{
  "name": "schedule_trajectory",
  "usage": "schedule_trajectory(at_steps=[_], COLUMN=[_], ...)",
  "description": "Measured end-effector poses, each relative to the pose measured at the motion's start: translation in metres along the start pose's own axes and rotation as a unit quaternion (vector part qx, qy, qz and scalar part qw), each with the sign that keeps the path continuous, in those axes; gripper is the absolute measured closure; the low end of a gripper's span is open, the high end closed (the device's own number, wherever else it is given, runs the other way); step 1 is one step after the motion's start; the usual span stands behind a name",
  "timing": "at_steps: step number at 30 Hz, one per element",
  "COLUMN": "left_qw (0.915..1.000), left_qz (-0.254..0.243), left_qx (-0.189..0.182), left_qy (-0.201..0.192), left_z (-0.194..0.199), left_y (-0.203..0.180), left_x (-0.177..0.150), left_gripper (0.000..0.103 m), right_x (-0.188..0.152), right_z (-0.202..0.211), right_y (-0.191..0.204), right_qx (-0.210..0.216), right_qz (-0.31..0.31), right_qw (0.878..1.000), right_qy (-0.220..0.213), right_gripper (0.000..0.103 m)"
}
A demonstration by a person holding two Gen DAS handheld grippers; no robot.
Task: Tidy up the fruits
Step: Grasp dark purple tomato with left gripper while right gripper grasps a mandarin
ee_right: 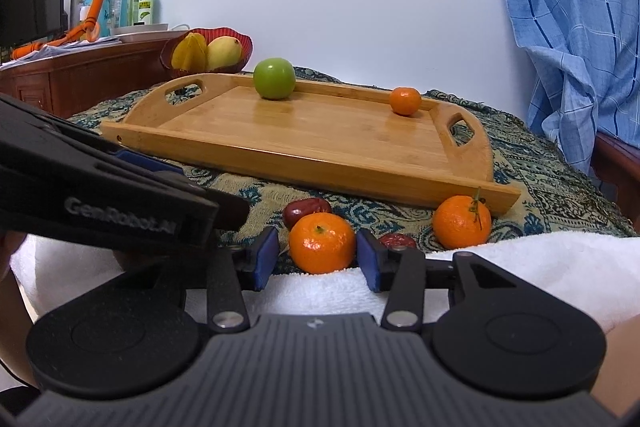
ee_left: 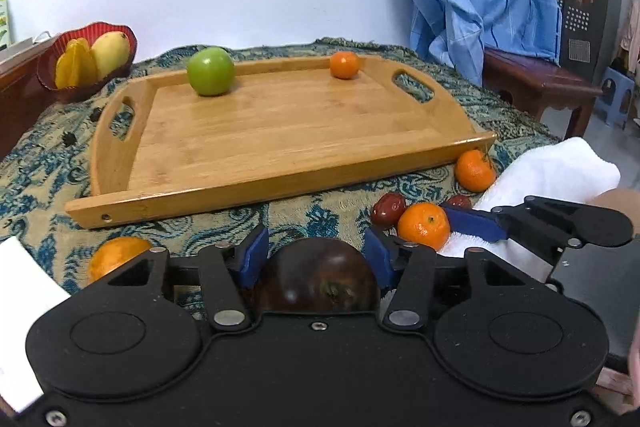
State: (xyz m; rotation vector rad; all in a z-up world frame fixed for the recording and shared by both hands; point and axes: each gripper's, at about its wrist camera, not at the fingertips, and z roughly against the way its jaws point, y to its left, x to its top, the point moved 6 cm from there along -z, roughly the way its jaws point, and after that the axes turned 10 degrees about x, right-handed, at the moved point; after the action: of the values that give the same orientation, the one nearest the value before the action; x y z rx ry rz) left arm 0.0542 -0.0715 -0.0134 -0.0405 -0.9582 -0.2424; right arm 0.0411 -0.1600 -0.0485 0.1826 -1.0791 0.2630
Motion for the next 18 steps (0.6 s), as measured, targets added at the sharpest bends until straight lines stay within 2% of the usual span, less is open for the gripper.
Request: schedule_trajectory(at_steps=[3, 7, 10, 12, 18], left_qw=[0.9998, 0.9995, 0.9998, 0.9998, 0.9994], left_qz=[-0.012, -0.029, -0.012, -0.014, -0.032], left_qx=[-0.001, 0.006, 0.005, 0.011, 0.011], left_qy=[-0.014, -0.015, -0.014, -0.012, -0.006], left_z=[0.014, 0.027, 0.033, 0.034, 0.03], left_y=[0.003, 0.005, 0.012, 0.014, 0.006], left_x=[-0.001, -0.009, -0.014, -0.018, -0.026], left_gripper=[0.05, 0.045, 0.04, 0.039, 0.04], right_x=[0.0, 0.001, 0.005, 0.01, 0.012], right_z=[0.002, 0.006, 0.017, 0.027, 0.031], right_y=[-0.001, -0.002, 0.0, -0.002, -0.013], right_qx=[0.001, -0.003, -0.017, -0.009, -0.02], right_qz=[-0.004, -0.009, 0.0, -0.008, -0.036], right_qw=[1.0, 1.0, 0.999, 0.997, 0.996], right_qy=[-0.002, -0.009, -0.046, -0.073, -0.08], right_gripper=[0.049, 0.062, 0.064, 0.064, 0.064])
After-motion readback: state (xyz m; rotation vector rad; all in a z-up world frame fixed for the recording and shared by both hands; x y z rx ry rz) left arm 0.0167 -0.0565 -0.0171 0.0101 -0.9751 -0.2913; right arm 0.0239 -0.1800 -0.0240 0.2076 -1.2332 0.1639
